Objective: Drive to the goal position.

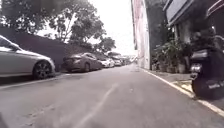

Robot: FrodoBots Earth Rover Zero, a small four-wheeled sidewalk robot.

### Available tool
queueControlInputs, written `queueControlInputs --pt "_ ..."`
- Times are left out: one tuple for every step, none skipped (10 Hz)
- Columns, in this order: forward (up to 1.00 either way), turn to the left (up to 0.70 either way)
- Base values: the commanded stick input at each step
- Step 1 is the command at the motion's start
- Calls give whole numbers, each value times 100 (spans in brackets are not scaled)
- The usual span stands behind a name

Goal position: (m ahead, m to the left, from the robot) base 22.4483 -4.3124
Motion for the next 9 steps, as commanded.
queueControlInputs --pt "45 -27" --pt "45 -27" --pt "45 -27" --pt "45 -27" --pt "45 -27" --pt "45 -23" --pt "45 -16" --pt "45 -9" --pt "45 -1"
